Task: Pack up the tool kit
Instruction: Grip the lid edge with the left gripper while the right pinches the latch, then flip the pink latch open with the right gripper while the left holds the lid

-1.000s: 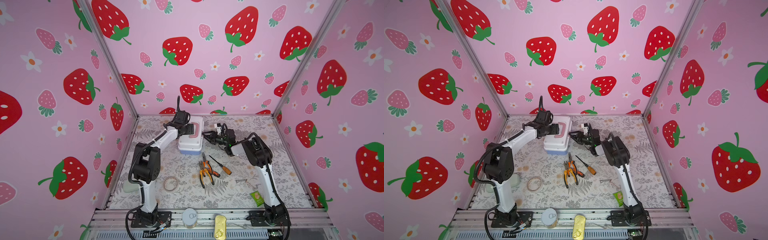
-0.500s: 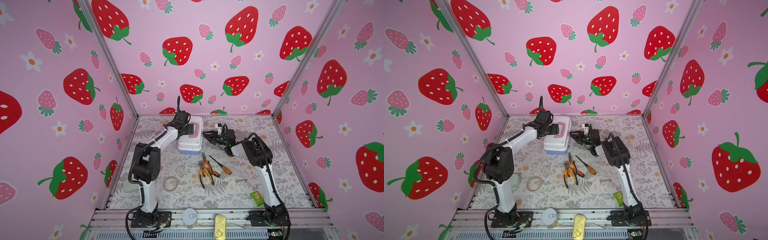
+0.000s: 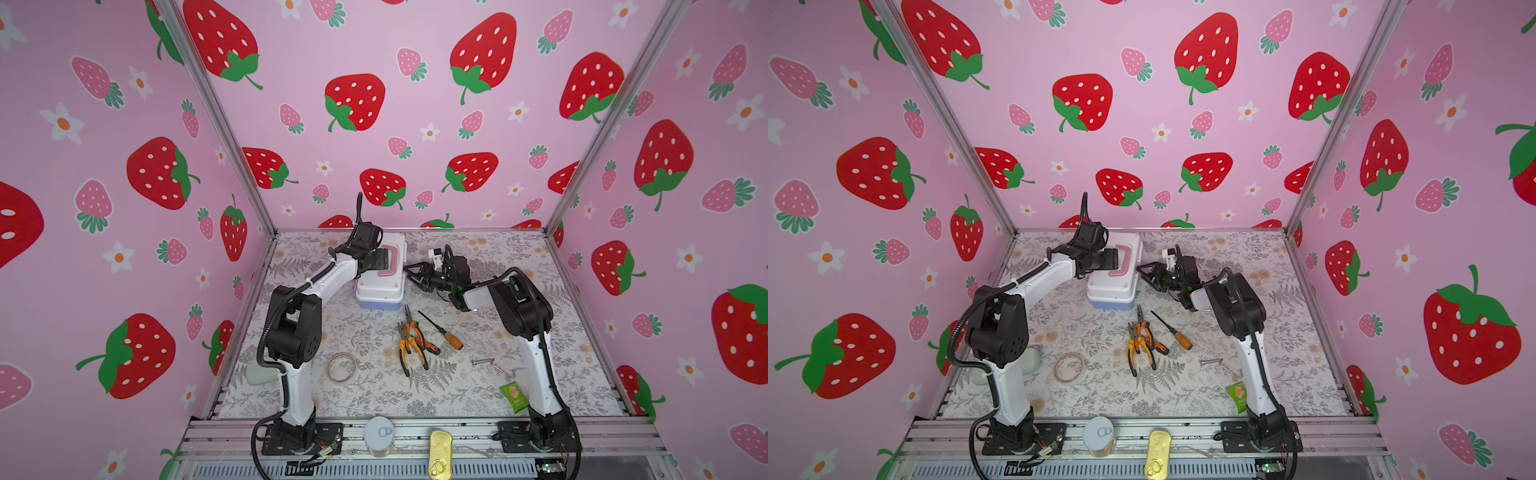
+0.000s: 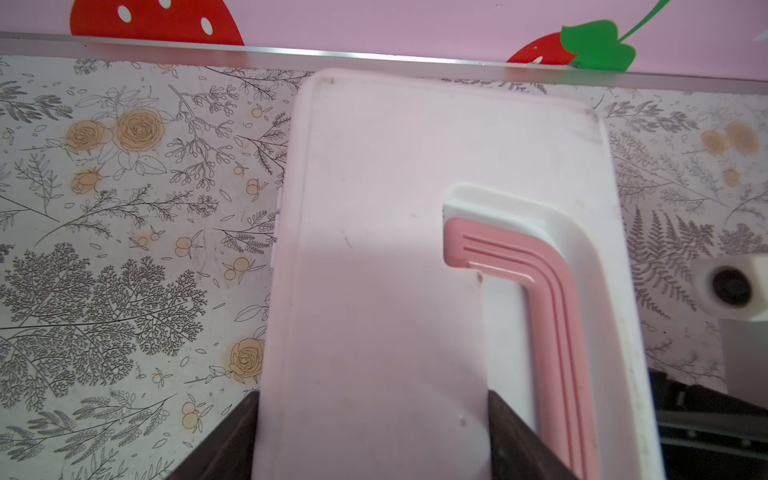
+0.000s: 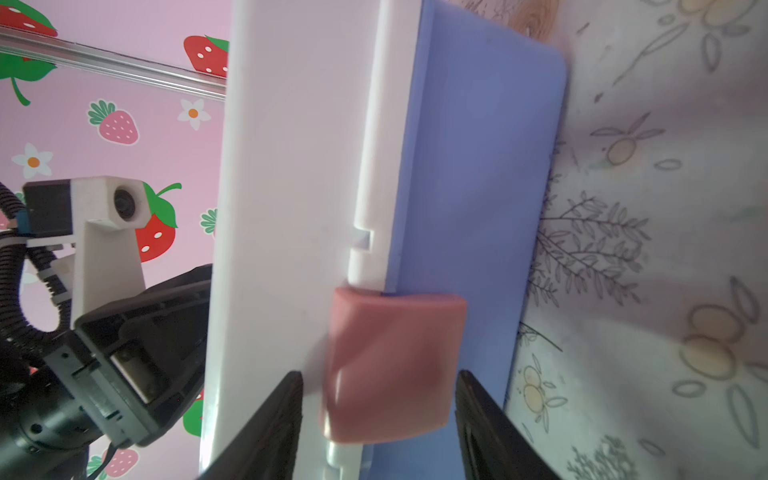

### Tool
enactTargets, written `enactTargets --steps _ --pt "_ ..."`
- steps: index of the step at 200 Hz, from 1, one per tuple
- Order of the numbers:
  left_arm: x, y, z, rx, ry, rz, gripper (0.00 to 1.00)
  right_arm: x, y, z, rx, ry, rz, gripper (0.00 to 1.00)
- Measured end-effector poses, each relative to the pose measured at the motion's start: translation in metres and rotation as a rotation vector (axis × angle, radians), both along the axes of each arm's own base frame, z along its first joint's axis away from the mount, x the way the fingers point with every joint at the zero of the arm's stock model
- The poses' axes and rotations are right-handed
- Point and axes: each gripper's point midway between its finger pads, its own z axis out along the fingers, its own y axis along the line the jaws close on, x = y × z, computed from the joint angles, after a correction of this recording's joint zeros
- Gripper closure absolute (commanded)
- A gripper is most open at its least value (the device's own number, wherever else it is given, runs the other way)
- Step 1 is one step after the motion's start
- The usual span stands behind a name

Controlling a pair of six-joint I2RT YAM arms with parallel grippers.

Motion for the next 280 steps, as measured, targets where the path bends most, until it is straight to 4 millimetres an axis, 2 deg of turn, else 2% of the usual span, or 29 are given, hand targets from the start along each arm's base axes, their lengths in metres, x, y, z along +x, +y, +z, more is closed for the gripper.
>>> enactTargets --steps 80,118,123,147,167,197,243,280 --pt "0.000 -0.001 0.000 -0.007 0.003 0.001 0.39 0.001 0.006 -0.004 0.189 0.153 0.008 0.36" --pt "0.000 -0.001 -0.001 -0.011 0.004 0.005 0.39 0.004 0.006 -0.007 0.267 0.212 -0.010 0.48" --pt "0.000 -0.001 -0.001 -0.011 0.004 0.005 0.39 0.003 0.005 -0.007 0.275 0.210 -0.011 0.52" --pt "0.000 -0.001 -0.001 -0.014 0.004 0.009 0.39 0.004 0.005 -0.007 0.277 0.196 -0.016 0.61" --pt "0.000 -0.001 -0.001 -0.014 0.004 0.010 0.39 0.004 0.005 -0.006 0.246 0.175 -0.022 0.67" --pt "0.000 -0.001 0.000 -0.008 0.010 0.013 0.39 0.005 0.004 -0.004 0.148 0.146 -0.036 0.71" --pt "-0.002 -0.003 0.000 0.035 0.015 0.023 0.39 0.008 -0.003 -0.001 -0.055 0.068 -0.064 0.70" --pt "-0.004 -0.008 0.000 0.049 0.010 0.020 0.40 0.006 -0.012 0.012 -0.171 -0.019 -0.083 0.64"
